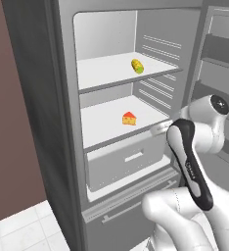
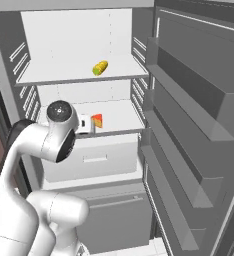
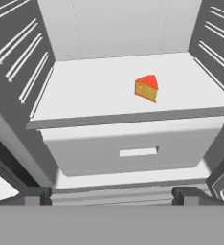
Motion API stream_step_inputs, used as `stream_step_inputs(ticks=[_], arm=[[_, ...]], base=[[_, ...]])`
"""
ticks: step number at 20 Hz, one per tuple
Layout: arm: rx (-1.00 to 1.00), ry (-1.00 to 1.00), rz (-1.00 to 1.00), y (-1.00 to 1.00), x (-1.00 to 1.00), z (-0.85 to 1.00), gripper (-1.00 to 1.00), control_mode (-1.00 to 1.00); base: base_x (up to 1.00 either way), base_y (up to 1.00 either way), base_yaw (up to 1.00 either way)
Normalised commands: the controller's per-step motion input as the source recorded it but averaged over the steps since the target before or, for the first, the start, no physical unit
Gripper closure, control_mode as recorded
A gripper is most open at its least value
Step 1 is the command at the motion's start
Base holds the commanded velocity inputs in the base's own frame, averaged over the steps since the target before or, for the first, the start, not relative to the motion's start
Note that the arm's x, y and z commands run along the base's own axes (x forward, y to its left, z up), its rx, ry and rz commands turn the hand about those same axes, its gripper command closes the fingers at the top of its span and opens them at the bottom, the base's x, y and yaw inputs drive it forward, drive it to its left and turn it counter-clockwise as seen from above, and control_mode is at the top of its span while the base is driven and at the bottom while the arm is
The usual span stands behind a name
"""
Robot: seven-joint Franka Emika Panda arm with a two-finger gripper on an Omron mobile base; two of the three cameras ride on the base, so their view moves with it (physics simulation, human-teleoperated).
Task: Take the cheese, fish, and corn from the fridge and place them on the plate on the dining counter to create an appetizer plate.
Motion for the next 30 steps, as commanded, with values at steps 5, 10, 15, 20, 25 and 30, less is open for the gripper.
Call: stream_step_inputs(ticks=[5,10,15,20,25,30], arm=[[-0.09,0.0,0.03,0.0,0.45,-0.29,-1.0,-1.0],[-0.05,0.01,0.0,-0.01,0.59,-0.27,-1.0,-1.0],[0.0,0.0,0.0,-0.1,0.73,-0.15,-1.0,-1.0],[0.0,0.0,0.0,-0.03,0.64,0.0,-1.0,-1.0],[0.0,0.0,0.0,0.0,0.58,0.0,-1.0,-1.0],[0.0,0.0,0.0,0.0,0.46,-0.24,-1.0,-1.0]], base=[[0.0,0.0,0.0],[0.0,0.0,0.0],[0.0,0.0,0.0],[0.0,0.0,0.0],[0.0,0.0,0.0],[0.0,0.0,0.0]])
